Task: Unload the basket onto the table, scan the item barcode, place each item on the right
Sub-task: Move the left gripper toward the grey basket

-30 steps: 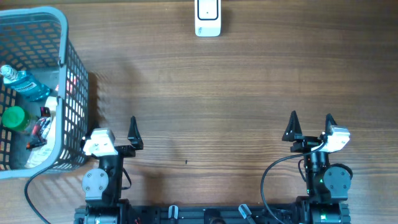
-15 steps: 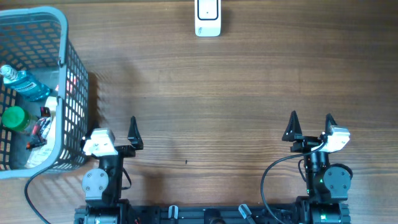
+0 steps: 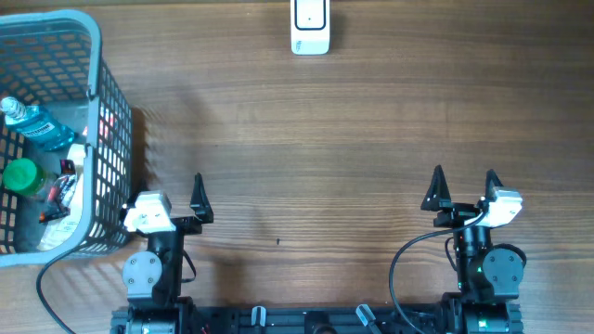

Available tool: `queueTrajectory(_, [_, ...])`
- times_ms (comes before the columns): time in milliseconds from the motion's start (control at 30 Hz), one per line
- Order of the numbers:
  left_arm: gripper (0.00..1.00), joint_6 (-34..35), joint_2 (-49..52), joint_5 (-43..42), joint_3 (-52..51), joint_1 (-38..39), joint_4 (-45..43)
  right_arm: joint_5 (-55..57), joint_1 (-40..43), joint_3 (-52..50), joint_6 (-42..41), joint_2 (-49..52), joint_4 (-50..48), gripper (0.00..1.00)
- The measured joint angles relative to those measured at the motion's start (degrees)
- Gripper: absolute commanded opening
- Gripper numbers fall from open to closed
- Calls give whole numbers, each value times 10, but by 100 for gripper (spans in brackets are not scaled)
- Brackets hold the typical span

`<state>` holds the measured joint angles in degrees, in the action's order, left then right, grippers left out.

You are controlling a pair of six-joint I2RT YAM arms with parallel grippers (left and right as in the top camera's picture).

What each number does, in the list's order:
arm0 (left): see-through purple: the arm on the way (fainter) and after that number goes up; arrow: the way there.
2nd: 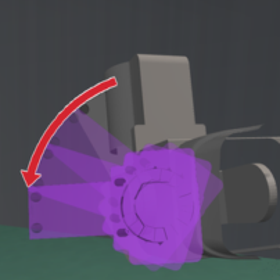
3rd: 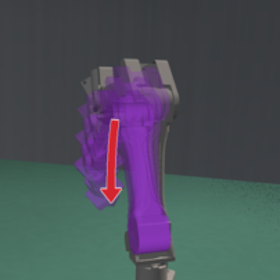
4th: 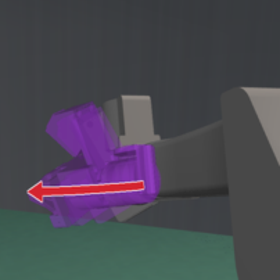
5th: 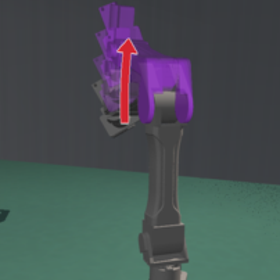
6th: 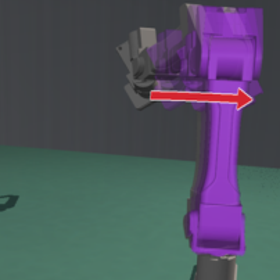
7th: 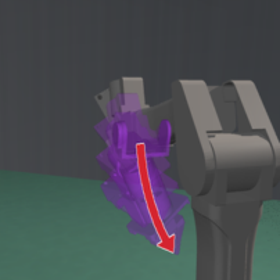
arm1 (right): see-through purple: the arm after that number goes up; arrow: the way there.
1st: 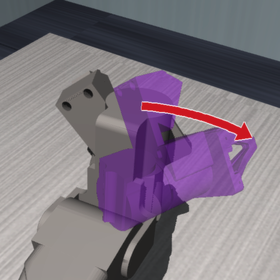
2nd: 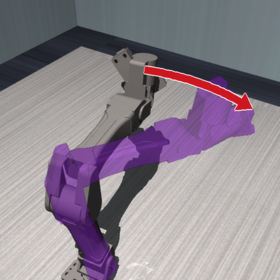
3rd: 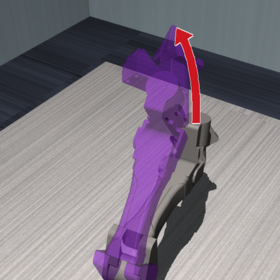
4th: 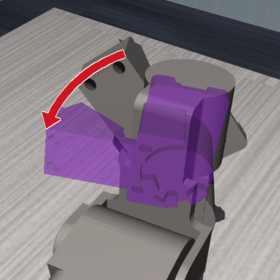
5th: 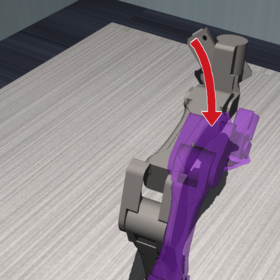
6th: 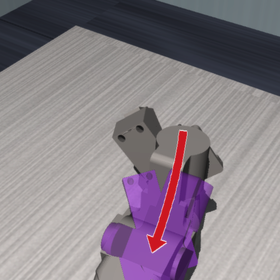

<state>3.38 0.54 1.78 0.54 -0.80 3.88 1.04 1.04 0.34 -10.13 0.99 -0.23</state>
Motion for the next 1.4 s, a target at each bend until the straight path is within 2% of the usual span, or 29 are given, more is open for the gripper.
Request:
queueTrajectory(900, [100,4,0,-3,0,0,-24,0,0,0,0,0,0,100])
queueTrajectory(1200, [100,21,0,-103,21,0,-54,0,0,0,0,0,0,100])
queueTrajectory(1400, [100,27,41,-160,138,0,-2,0,0,0,0,0,0,100])
